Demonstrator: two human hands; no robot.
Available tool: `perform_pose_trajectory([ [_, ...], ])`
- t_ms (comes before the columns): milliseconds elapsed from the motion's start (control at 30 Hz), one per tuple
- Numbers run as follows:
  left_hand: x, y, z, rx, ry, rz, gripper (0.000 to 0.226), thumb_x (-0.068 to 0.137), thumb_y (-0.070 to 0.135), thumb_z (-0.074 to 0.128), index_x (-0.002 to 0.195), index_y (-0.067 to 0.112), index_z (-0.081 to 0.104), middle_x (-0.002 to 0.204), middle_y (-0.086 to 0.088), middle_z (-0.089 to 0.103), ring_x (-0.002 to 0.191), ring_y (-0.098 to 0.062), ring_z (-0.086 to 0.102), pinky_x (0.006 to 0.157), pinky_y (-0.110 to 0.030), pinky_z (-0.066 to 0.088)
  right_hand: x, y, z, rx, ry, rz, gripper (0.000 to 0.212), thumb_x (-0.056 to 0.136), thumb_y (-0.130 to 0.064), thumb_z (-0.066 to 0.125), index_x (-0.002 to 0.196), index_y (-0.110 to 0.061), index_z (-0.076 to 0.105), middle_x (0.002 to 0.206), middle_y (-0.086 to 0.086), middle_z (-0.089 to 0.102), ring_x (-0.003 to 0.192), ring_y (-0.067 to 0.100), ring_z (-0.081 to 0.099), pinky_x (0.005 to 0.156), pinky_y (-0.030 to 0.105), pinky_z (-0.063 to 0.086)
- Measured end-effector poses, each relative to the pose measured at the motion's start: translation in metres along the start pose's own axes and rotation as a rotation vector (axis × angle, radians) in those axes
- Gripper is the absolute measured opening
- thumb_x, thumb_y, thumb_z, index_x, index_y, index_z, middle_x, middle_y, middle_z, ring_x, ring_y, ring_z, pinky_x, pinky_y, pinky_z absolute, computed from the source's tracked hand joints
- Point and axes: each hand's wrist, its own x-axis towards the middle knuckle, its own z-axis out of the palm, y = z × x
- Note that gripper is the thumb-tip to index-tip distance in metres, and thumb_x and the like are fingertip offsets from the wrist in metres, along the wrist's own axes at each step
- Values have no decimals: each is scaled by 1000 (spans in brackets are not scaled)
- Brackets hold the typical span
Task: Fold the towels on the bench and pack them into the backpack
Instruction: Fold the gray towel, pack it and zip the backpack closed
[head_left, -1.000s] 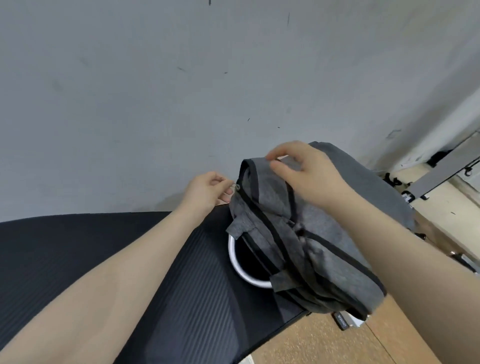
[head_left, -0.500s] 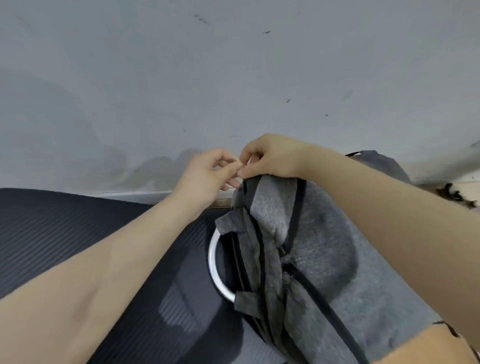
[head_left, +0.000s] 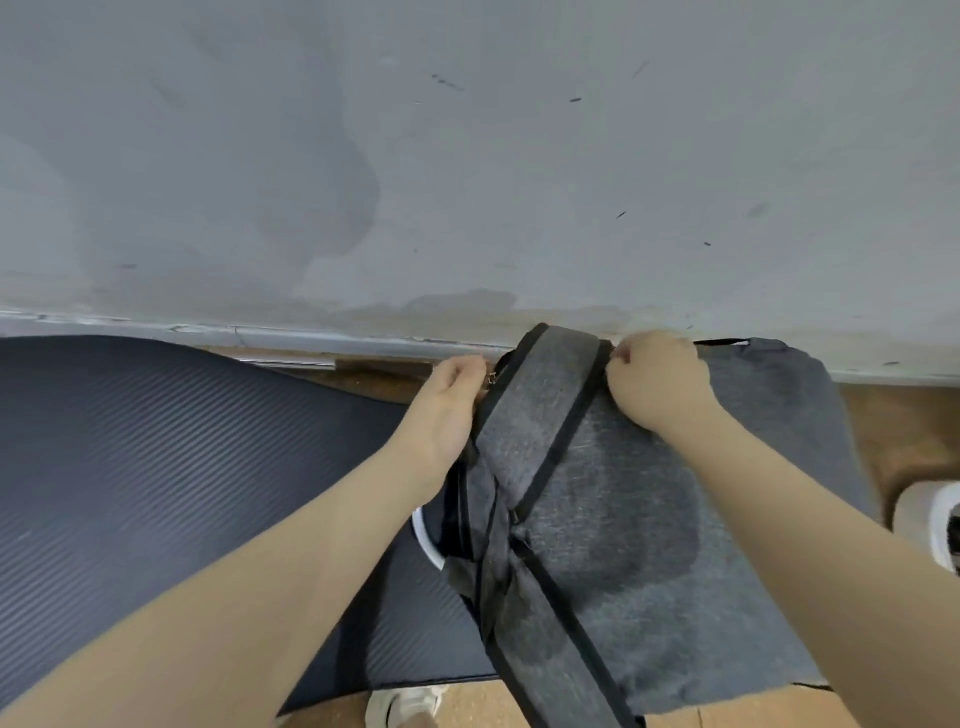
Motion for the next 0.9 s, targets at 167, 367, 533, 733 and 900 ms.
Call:
perform_pose_trajectory([
  [167, 1, 5, 5, -387, 17, -226, 59, 90, 59, 35, 136, 23, 44, 134, -1, 51, 121, -22, 49, 104, -42, 40, 10, -23, -11, 414, -208, -289, 35, 96, -9, 42, 128, -15, 55, 129, 1, 56, 124, 18, 48, 99, 19, 31],
  [367, 4, -7, -19, -741, -111, -150, 48, 81, 40, 55, 122, 14, 59, 118, -9, 65, 109, -22, 61, 94, -39, 50, 23, -65, -6, 393, -541, -557, 50, 96, -17, 47, 143, -24, 32, 137, -2, 49, 122, 6, 46, 97, 12, 29],
  [533, 1, -28, -27, -923, -47, -181, 45, 79, 13, 57, 124, 7, 55, 114, -13, 65, 98, -25, 65, 76, -35, 57, 34, -83, 0, -34, -669, -641, 45, 94, -24, 49, 139, -23, 42, 141, 0, 46, 127, 17, 44, 99, 21, 30],
  [733, 1, -28, -40, -384, 239, -173, 84, 85, 11, 64, 147, 29, 10, 148, -6, 30, 122, -19, 45, 85, -29, 46, 37, -95, 20, -441, -489, -534, 29, 87, -35, 57, 68, -13, 52, 73, 1, 50, 88, 25, 50, 79, 32, 39],
  [900, 0, -24, -37, 300, 269, -134, 61, 91, 16, 54, 141, 39, 27, 147, -8, 20, 129, -26, 32, 96, -29, 34, 36, -89, 19, -374, -397, -526, 11, 88, -23, 55, 93, -20, 64, 102, -4, 62, 102, 22, 51, 95, 39, 29],
])
